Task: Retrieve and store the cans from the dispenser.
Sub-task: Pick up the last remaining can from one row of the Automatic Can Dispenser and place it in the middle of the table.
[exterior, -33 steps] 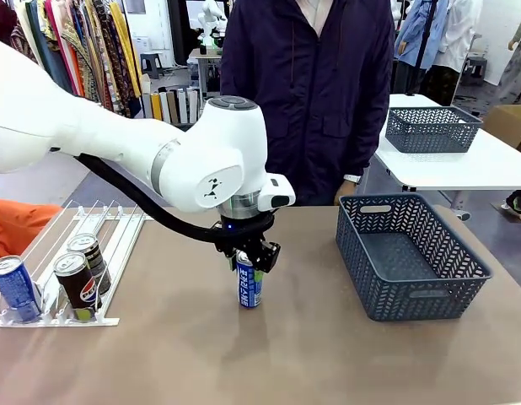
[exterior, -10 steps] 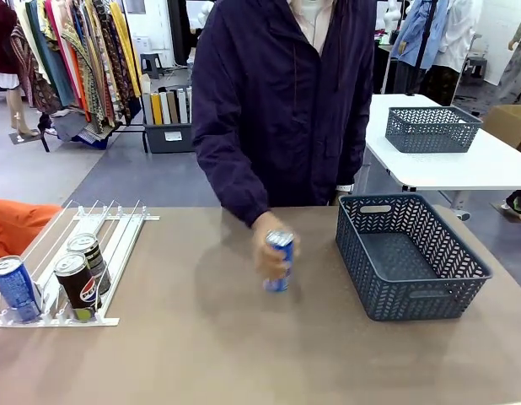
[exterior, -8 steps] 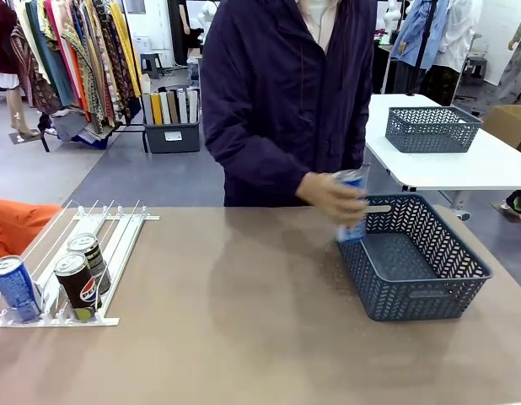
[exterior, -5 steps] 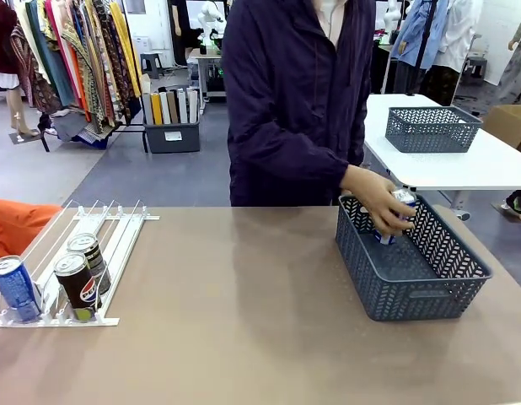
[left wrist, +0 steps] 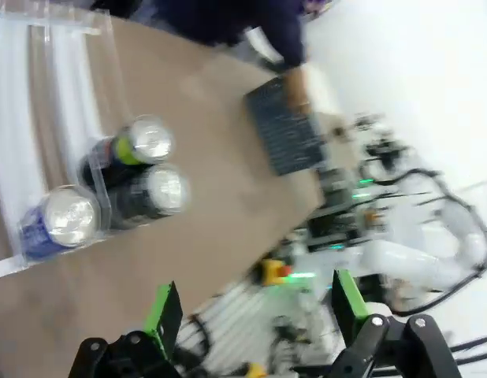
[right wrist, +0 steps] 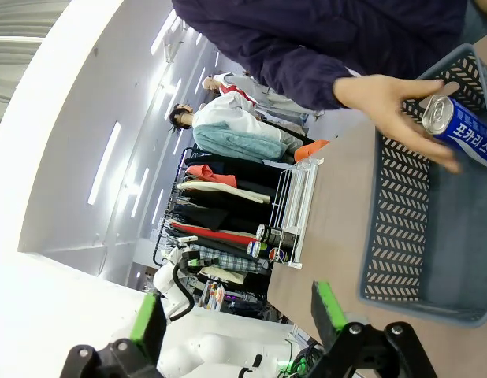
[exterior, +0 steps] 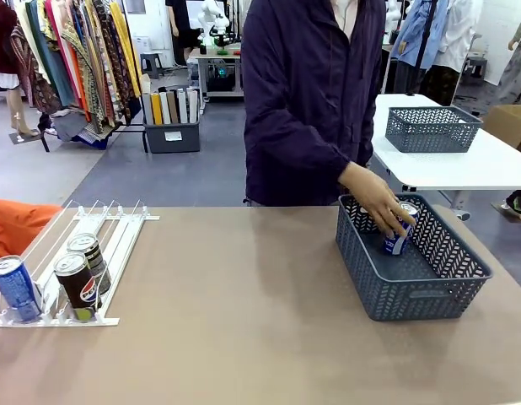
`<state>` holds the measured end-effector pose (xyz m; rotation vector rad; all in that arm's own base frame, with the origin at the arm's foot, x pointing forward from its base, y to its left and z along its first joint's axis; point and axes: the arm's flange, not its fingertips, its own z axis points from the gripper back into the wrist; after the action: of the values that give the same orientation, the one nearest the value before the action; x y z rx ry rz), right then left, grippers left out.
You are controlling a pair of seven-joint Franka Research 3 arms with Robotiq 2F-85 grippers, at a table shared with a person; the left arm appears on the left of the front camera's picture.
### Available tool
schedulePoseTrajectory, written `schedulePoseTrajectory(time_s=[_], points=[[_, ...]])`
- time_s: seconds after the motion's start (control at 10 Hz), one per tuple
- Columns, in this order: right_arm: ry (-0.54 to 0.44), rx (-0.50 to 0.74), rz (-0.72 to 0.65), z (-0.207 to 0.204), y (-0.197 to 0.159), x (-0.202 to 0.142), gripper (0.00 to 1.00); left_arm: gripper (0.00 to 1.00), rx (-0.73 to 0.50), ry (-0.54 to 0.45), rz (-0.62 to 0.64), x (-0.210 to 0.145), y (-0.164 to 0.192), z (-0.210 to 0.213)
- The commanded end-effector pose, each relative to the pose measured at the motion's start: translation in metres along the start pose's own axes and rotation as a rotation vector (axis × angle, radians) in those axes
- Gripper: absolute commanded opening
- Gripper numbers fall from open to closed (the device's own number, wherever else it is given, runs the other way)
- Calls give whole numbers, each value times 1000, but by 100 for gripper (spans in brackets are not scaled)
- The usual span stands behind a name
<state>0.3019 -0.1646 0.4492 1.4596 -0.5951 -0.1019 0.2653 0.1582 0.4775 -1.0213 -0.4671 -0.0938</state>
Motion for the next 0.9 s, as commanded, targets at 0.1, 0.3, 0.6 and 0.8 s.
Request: schedulePoseTrajectory(time_s=[0.1, 0.3, 0.6, 0.8], points=[[-8, 11, 5, -1, 4, 2, 100, 100, 793, 319, -84, 21, -37, -55], [-8, 11, 5, -1, 4, 2, 100, 100, 1030, 409, -58, 42, -45, -93], [-8, 11, 5, -1, 4, 2, 100, 100, 1095, 352, -49, 54, -45, -112], [-8, 11, 5, -1, 4, 2, 100, 100, 959, 261, -90, 54, -49, -112]])
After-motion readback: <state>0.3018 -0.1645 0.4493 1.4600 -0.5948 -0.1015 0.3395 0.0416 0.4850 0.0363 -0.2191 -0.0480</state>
